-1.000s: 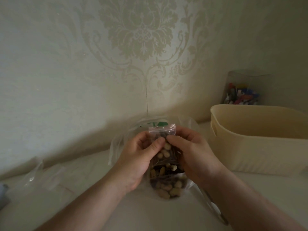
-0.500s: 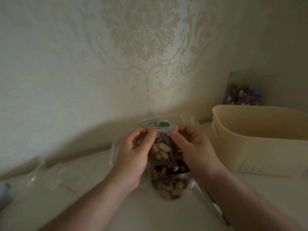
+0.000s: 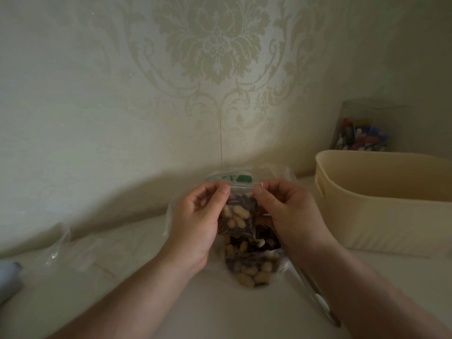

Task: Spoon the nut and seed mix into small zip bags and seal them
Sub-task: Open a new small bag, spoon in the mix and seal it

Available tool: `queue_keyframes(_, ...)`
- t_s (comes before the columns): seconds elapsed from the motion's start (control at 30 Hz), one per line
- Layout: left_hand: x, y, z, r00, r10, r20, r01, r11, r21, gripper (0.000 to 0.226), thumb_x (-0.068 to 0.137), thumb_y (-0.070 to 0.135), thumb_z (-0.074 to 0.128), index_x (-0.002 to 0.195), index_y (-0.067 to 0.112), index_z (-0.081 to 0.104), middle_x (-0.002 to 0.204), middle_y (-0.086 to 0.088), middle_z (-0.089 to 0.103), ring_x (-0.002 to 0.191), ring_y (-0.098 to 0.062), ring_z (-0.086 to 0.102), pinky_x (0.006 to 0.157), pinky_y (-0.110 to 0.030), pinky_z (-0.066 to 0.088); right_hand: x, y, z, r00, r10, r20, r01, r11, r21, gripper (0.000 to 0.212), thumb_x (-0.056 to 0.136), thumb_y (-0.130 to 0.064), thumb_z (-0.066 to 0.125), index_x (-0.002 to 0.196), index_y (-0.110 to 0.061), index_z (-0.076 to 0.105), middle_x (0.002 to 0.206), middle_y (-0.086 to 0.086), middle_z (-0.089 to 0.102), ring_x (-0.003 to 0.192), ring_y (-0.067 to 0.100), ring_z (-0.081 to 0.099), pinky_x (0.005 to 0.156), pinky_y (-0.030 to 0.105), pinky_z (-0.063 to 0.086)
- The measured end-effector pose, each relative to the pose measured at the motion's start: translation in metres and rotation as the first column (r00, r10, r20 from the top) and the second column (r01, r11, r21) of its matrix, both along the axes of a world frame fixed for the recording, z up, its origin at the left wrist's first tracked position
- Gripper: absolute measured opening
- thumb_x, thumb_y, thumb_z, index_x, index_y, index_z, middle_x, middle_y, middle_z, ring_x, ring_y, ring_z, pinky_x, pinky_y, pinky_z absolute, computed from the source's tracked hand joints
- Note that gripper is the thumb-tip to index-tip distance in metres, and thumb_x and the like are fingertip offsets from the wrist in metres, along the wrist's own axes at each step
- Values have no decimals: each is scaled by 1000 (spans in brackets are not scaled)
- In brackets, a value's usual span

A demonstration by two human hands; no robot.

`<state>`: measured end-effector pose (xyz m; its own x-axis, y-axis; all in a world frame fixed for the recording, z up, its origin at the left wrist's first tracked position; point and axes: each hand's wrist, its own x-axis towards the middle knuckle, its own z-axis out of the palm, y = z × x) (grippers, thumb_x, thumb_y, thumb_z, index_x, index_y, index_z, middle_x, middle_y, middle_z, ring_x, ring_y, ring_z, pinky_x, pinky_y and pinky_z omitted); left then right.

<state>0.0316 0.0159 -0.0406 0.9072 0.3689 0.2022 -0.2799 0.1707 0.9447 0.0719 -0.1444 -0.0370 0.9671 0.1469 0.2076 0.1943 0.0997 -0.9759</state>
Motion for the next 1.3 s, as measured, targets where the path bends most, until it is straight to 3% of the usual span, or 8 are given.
queue_keyframes(0.1,0,1,1,1000,0,-16,-1,999,-34,10,92,22,75,92,13,79,94,-19,78,90,-33,73,97,-65,56,1,-1,-1,1000,16,-23,-16,1000,-1,11,98,-21,72,93,-12,77,93,23,76,80,41,71,82,58,62)
queue_keyframes(0.2,0,0,3,1000,-1,-22,0,998,-65,8,92,18,75,86,14,78,82,-8,76,80,-25,71,95,-56,56,1,-1,-1,998,37,-54,-36,999,16,12,98,-19,71,92,-11,76,85,13,76,72,21,67,68,37,60)
queue_keyframes(0.33,0,0,4,1000,9,-17,-10,998,-68,13,92,15,75,80,17,79,80,-4,76,75,-19,70,89,-48,56,2,-1,-2,997,39,-72,-37,999,30,12,98,-19,72,93,-8,76,81,9,73,69,16,65,63,27,56)
queue_keyframes(0.63,-1,-1,3,999,21,-28,-22,999,-23,21,96,13,72,79,22,81,81,-1,77,78,-15,71,89,-46,58,1,0,-1,999,13,-30,-13,1000,-14,15,99,-20,71,92,-7,75,94,28,72,79,41,68,82,55,61)
queue_keyframes(0.77,-1,-1,3,1000,20,-14,-21,1000,-21,16,96,13,71,83,18,79,84,-5,78,79,-17,72,86,-43,59,-1,1,0,999,46,-28,-46,999,-3,15,99,-22,70,99,-8,76,98,25,74,85,35,70,81,47,62)
queue_keyframes(0.9,-1,-2,2,1000,0,-20,0,1000,-12,8,94,16,73,92,11,79,94,-14,80,88,-25,75,90,-48,61,-2,2,-1,999,52,-18,-52,999,7,13,99,-21,70,100,-10,77,97,18,77,98,47,71,89,63,60)
queue_keyframes(1.07,-1,-2,1,998,-41,-41,41,999,17,17,95,21,73,103,7,79,102,-14,80,103,-32,76,99,-54,58,-3,2,2,999,41,-28,-40,999,23,13,100,-15,68,97,-5,74,88,15,78,79,28,75,77,46,65)
queue_keyframes(1.3,-2,-1,-1,999,-40,-16,42,996,79,20,90,22,75,105,10,79,103,-10,80,104,-28,76,103,-52,57,-5,1,2,998,62,-20,-61,998,26,14,99,-17,69,101,-4,74,92,15,79,87,32,77,82,48,64)
